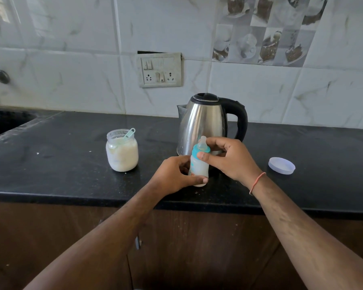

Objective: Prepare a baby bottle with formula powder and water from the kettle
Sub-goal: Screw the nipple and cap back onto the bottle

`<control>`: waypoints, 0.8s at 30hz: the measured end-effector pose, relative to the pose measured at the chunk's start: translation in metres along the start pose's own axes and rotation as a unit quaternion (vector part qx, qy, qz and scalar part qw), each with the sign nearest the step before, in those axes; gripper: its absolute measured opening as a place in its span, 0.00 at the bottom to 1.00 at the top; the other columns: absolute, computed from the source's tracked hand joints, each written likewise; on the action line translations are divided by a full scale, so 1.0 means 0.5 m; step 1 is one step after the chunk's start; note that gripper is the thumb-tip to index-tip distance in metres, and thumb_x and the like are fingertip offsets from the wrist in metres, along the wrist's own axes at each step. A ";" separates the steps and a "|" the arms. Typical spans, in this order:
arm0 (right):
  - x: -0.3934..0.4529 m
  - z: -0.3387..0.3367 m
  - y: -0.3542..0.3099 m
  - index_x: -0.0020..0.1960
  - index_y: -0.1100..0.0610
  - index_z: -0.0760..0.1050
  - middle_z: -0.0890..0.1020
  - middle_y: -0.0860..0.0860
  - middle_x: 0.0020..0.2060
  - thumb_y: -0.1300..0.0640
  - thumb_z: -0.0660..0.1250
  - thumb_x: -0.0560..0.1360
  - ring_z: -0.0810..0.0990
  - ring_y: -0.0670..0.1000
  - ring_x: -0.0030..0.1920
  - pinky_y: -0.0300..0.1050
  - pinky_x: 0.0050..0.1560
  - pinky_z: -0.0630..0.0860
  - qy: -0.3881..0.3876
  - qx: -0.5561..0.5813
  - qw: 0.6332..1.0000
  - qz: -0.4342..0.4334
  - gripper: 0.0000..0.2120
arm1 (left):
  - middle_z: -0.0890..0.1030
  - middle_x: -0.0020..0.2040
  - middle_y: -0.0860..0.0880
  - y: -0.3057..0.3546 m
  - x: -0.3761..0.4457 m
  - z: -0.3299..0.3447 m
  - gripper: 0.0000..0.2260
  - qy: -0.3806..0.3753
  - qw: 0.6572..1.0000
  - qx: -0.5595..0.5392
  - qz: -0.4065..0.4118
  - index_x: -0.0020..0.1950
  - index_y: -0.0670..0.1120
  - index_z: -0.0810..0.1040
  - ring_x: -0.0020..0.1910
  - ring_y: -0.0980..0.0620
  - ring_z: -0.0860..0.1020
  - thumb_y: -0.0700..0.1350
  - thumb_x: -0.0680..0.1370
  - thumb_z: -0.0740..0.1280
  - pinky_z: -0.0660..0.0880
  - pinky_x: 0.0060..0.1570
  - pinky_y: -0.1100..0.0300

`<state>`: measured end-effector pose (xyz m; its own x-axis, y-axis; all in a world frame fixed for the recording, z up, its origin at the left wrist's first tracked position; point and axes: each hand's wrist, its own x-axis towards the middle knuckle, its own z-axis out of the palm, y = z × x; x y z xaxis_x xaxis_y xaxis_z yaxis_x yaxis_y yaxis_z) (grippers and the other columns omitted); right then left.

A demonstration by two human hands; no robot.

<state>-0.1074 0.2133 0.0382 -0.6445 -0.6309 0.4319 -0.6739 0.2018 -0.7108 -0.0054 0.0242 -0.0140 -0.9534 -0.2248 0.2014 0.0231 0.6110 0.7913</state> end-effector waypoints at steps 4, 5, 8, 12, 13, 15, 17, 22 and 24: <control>-0.012 0.022 0.000 0.64 0.49 0.84 0.86 0.39 0.55 0.37 0.80 0.71 0.83 0.36 0.56 0.33 0.55 0.82 0.067 -0.012 0.998 -0.003 0.27 | 0.87 0.59 0.58 -0.002 0.002 0.001 0.31 0.003 1.000 0.004 0.003 0.71 0.54 0.81 0.57 0.59 0.85 0.60 0.71 0.83 0.84 0.62 0.55; -0.015 0.029 -0.001 0.62 0.47 0.83 0.86 0.38 0.53 0.37 0.81 0.70 0.83 0.37 0.54 0.31 0.51 0.81 0.086 -0.019 0.996 -0.002 0.25 | 0.87 0.59 0.58 -0.003 0.003 0.002 0.31 0.004 1.000 0.008 0.001 0.71 0.54 0.81 0.56 0.59 0.85 0.60 0.71 0.83 0.84 0.62 0.54; -0.022 0.049 -0.001 0.58 0.44 0.78 0.83 0.37 0.52 0.37 0.82 0.70 0.82 0.39 0.53 0.30 0.49 0.80 0.108 -0.016 0.994 -0.002 0.23 | 0.87 0.58 0.58 -0.007 0.005 0.003 0.31 0.004 1.000 0.012 -0.004 0.71 0.55 0.81 0.56 0.58 0.85 0.62 0.70 0.82 0.84 0.61 0.54; -0.023 0.046 0.012 0.72 0.46 0.77 0.82 0.38 0.65 0.49 0.80 0.77 0.81 0.41 0.65 0.38 0.58 0.83 0.061 0.068 0.995 -0.029 0.26 | 0.87 0.58 0.59 -0.007 0.005 0.003 0.31 0.006 1.000 0.001 0.000 0.70 0.56 0.82 0.56 0.60 0.85 0.61 0.70 0.83 0.84 0.62 0.54; -0.023 0.042 0.016 0.75 0.47 0.77 0.82 0.39 0.67 0.52 0.79 0.78 0.80 0.41 0.67 0.39 0.60 0.83 0.043 0.081 0.995 -0.033 0.26 | 0.87 0.58 0.59 -0.007 0.005 0.003 0.31 0.006 1.000 -0.001 0.000 0.70 0.55 0.82 0.57 0.60 0.85 0.61 0.70 0.83 0.84 0.63 0.53; -0.026 0.040 0.023 0.75 0.47 0.77 0.82 0.41 0.68 0.56 0.78 0.79 0.80 0.41 0.67 0.41 0.63 0.83 0.027 0.082 0.996 -0.033 0.25 | 0.87 0.58 0.59 -0.006 0.004 0.003 0.30 0.008 1.000 -0.003 0.001 0.70 0.55 0.82 0.57 0.59 0.85 0.61 0.70 0.83 0.84 0.63 0.52; -0.032 0.043 0.027 0.73 0.47 0.78 0.83 0.40 0.66 0.57 0.78 0.79 0.81 0.41 0.66 0.42 0.61 0.84 0.040 0.081 0.995 -0.034 0.24 | 0.87 0.57 0.59 -0.005 0.003 0.003 0.29 0.009 1.000 -0.002 0.004 0.69 0.56 0.82 0.56 0.59 0.85 0.61 0.70 0.83 0.84 0.63 0.53; -0.047 0.065 0.042 0.66 0.47 0.78 0.83 0.41 0.62 0.52 0.83 0.74 0.82 0.45 0.63 0.40 0.53 0.86 0.116 0.081 0.988 -0.053 0.24 | 0.87 0.57 0.60 -0.005 0.004 0.003 0.28 0.007 1.000 -0.004 0.004 0.69 0.56 0.82 0.56 0.61 0.85 0.59 0.71 0.83 0.84 0.63 0.54; -0.052 0.074 0.055 0.67 0.47 0.77 0.83 0.42 0.62 0.51 0.84 0.73 0.82 0.47 0.64 0.45 0.55 0.86 0.116 0.098 0.987 -0.046 0.26 | 0.87 0.58 0.60 -0.006 0.005 0.002 0.29 0.008 1.000 0.001 0.002 0.70 0.55 0.82 0.56 0.61 0.85 0.59 0.71 0.83 0.84 0.63 0.54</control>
<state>-0.0959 0.2075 -0.0130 -0.6642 -0.4469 0.5993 -0.6651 -0.0127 -0.7466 -0.0084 0.0227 -0.0163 -0.9486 -0.2341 0.2128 0.0259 0.6130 0.7897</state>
